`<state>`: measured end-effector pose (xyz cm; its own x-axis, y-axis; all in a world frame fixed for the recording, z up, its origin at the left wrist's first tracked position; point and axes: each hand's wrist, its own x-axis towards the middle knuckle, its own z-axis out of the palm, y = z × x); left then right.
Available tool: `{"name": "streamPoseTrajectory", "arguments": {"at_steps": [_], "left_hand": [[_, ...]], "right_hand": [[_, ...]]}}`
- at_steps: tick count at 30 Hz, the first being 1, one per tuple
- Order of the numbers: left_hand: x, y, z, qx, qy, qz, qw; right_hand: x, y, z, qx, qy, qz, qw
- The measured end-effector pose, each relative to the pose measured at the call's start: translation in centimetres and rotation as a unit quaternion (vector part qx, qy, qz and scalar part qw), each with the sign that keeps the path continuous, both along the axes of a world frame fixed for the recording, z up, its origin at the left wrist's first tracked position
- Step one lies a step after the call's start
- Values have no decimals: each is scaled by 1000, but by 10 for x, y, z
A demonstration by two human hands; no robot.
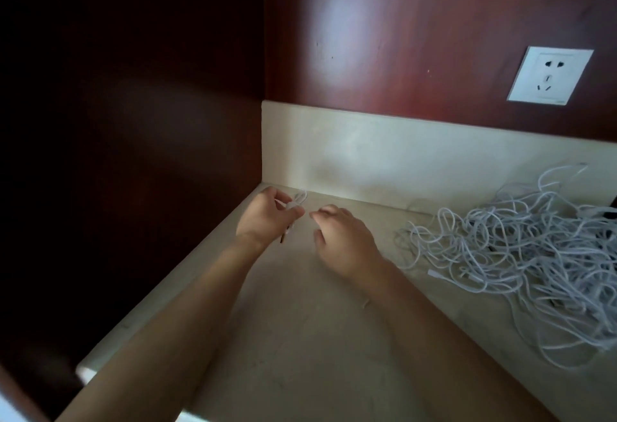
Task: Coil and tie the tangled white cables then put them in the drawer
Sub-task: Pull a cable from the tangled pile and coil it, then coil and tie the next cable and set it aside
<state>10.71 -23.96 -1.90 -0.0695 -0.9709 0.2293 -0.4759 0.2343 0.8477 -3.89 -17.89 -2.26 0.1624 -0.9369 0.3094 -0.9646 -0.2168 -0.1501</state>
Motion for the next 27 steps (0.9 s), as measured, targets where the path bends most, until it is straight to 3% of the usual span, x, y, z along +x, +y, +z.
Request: {"name": "streamPoseTrajectory", "arguments": {"at_steps": [5, 12, 20, 24, 27], "left_hand": [[5, -22, -10, 2, -126, 58, 990], [9, -47, -23, -11, -205, 123, 971], [-6, -48, -17, 1, -268, 118, 956], [-34, -25, -15, -122, -172, 64, 975], [-58, -7, -9, -132, -75, -15, 988]], "right_hand": [[-1, -30, -10, 76, 21, -11, 997], [-3, -57, -23, 69, 23, -11, 997], [-13, -54, -23, 78, -4, 19, 997], [-37, -29, -12, 50, -25, 11, 998], [-63, -3, -3, 9, -18, -16, 1000]]}}
